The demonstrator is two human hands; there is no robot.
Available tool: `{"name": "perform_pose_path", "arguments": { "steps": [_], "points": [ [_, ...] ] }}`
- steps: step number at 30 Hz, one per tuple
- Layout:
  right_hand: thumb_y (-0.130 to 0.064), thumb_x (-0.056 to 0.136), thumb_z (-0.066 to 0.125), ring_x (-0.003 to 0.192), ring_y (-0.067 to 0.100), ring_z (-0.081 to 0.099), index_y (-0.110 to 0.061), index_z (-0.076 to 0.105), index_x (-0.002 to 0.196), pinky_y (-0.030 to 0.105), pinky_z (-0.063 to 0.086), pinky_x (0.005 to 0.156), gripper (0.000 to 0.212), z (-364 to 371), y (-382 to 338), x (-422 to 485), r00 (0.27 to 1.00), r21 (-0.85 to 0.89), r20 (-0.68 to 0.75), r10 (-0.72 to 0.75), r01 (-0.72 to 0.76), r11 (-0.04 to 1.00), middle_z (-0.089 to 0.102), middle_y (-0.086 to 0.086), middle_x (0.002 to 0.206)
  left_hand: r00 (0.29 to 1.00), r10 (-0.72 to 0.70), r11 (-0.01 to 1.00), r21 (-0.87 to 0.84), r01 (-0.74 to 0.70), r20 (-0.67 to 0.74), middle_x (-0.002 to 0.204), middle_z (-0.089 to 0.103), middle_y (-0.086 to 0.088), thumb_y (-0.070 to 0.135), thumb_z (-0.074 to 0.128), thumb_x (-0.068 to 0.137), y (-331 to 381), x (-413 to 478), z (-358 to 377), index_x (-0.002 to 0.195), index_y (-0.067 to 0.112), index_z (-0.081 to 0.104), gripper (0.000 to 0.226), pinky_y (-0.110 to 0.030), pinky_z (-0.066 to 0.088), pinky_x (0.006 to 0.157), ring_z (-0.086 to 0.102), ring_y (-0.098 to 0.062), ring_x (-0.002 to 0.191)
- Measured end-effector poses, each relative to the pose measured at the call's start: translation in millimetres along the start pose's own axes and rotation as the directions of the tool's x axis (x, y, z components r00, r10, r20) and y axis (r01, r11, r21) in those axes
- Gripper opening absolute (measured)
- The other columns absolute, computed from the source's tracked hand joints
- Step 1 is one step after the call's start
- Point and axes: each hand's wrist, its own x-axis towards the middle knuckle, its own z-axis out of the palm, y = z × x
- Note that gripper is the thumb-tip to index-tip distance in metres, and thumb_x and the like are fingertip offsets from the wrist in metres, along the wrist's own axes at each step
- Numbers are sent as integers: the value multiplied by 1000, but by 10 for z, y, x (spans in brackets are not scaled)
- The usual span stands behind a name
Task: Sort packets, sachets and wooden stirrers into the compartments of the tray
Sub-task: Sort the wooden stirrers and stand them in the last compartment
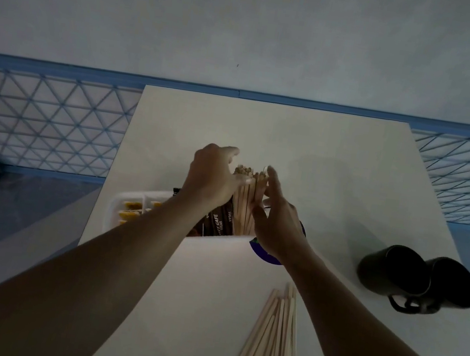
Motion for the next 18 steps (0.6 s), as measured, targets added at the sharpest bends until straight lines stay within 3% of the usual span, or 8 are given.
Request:
{"name": "perform_pose_path", "arguments": {
  "steps": [3, 6, 8, 9, 10, 13, 16, 18],
  "points": [
    [-21, 105, 47, 125, 27, 59, -37, -8, 157, 29, 42, 84, 77, -40, -68, 2, 1000, -4, 3, -26, 26, 1000, 48, 8, 151, 996, -53, 998, 23, 52, 70, 134, 59, -13, 34, 78, 82, 20, 20, -36, 141, 6, 50, 71, -24, 42, 92, 57, -23, 121],
    [-21, 105, 45, 121, 26, 60, -35, 6, 158, 29, 41, 82, 67, -72, -137, 19, 998, -2, -10, -57, 57, 998, 52, 7, 147, 990, -87, 996, 10, 86, 112, 117, 67, -12, 26, 76, 85, 19, 46, -21, 131, 3, 57, 55, -22, 41, 78, 61, -20, 97],
    [-16, 105, 45, 123, 26, 59, -35, 22, 155, 29, 41, 82, 58, -73, -145, 37, 997, -14, -17, -71, 71, 997, 57, 5, 142, 988, -101, 995, -1, 102, 119, 92, 60, -9, 20, 76, 84, 2, 68, 13, 104, 10, 66, 25, -26, 40, 71, 51, -18, 80],
    [-14, 105, 45, 122, 26, 60, -35, 25, 154, 28, 41, 80, 57, -69, -140, 44, 997, -19, -14, -71, 70, 997, 59, 5, 139, 988, -106, 994, -5, 107, 115, 87, 54, -6, 19, 76, 83, 4, 73, 19, 87, 17, 60, 17, -28, 40, 68, 46, -18, 77],
    [-12, 104, 46, 119, 27, 61, -35, 23, 155, 27, 41, 78, 60, -65, -129, 49, 998, -21, -7, -64, 63, 998, 60, 5, 138, 986, -112, 994, 1, 113, 122, 85, 52, -4, 19, 76, 82, -1, 80, 34, 79, 20, 51, 25, -29, 40, 67, 44, -18, 76],
    [-13, 104, 49, 112, 27, 65, -33, 4, 159, 21, 40, 68, 74, -65, -84, 49, 1000, -2, 30, -4, 4, 1000, 56, 6, 144, 987, -100, 995, -1, 101, 129, 87, 60, -5, 23, 77, 82, -16, 96, 51, 87, 9, 60, 22, -28, 44, 67, 51, -18, 75],
    [-10, 102, 51, 104, 18, 64, -32, 25, 154, 16, 40, 63, 62, -46, -33, 52, 997, 13, 65, 34, -34, 999, 59, 2, 138, 986, -80, 996, -14, 82, 144, 96, 67, -9, 26, 80, 80, -26, 119, 52, 94, 5, 67, 29, -27, 44, 72, 58, -18, 83],
    [-9, 101, 52, 102, 16, 61, -31, 34, 149, 13, 36, 59, 55, -36, -27, 55, 997, 16, 66, 26, -27, 1000, 63, -1, 130, 987, -69, 997, -23, 73, 142, 91, 66, -8, 24, 81, 79, -13, 120, 45, 90, 6, 67, 26, -30, 49, 74, 59, -19, 81]
  ]
}}
